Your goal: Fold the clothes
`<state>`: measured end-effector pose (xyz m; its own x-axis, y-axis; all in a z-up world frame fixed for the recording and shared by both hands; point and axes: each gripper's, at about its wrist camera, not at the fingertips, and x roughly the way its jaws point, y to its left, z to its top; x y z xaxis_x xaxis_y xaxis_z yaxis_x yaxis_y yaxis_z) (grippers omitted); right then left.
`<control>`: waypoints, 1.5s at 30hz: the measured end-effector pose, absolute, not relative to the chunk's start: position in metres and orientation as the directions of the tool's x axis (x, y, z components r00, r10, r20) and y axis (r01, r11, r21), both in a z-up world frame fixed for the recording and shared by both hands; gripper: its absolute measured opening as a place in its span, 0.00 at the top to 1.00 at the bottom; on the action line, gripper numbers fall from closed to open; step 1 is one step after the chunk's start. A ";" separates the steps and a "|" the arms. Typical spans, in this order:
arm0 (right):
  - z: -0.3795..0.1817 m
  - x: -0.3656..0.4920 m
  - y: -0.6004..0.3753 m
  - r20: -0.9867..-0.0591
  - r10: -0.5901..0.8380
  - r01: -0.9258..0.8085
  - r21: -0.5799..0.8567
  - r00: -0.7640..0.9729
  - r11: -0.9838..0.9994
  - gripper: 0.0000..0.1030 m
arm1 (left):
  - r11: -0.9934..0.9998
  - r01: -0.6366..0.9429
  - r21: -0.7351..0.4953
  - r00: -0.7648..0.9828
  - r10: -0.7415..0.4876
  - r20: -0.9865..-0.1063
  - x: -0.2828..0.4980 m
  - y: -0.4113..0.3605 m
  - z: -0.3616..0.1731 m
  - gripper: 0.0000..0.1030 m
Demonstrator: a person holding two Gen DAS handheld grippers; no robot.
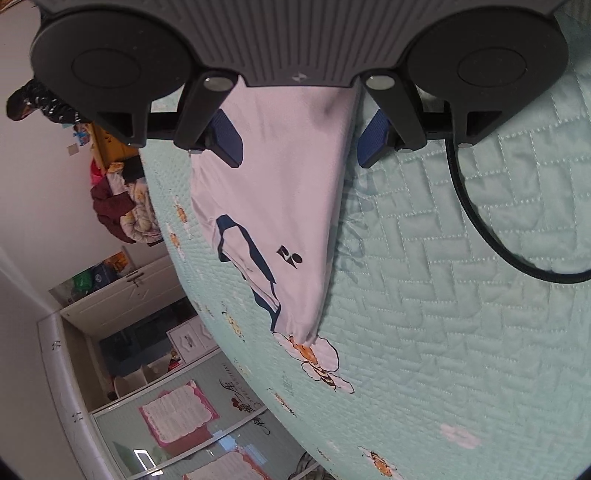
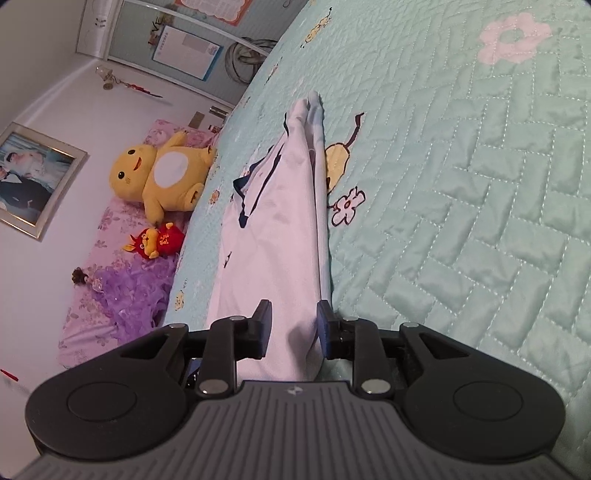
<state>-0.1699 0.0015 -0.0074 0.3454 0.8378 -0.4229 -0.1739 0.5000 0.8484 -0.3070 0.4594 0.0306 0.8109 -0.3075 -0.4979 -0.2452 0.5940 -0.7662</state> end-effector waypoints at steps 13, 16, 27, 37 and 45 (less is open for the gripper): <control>-0.011 -0.169 0.005 -0.368 0.876 -0.163 0.887 0.313 0.431 0.73 | 0.624 -0.240 -0.744 0.813 -0.290 -0.505 -0.308 0.455 0.036 0.35; -0.011 -0.169 0.007 -0.373 0.876 -0.170 0.884 0.308 0.436 0.73 | 0.628 -0.248 -0.738 0.819 -0.270 -0.506 -0.308 0.461 0.036 0.34; -0.013 -0.168 0.008 -0.368 0.877 -0.166 0.887 0.308 0.431 0.74 | 0.646 -0.254 -0.720 0.783 -0.299 -0.545 -0.286 0.455 0.034 0.36; -0.015 -0.167 0.007 -0.348 0.886 -0.171 0.896 0.305 0.411 0.73 | 0.726 -0.181 -0.664 0.776 -0.309 -0.550 -0.280 0.434 0.052 0.36; -0.014 -0.166 0.010 -0.359 0.887 -0.207 0.882 0.290 0.424 0.74 | 0.815 -0.170 -0.554 0.733 -0.271 -0.624 -0.270 0.418 0.043 0.36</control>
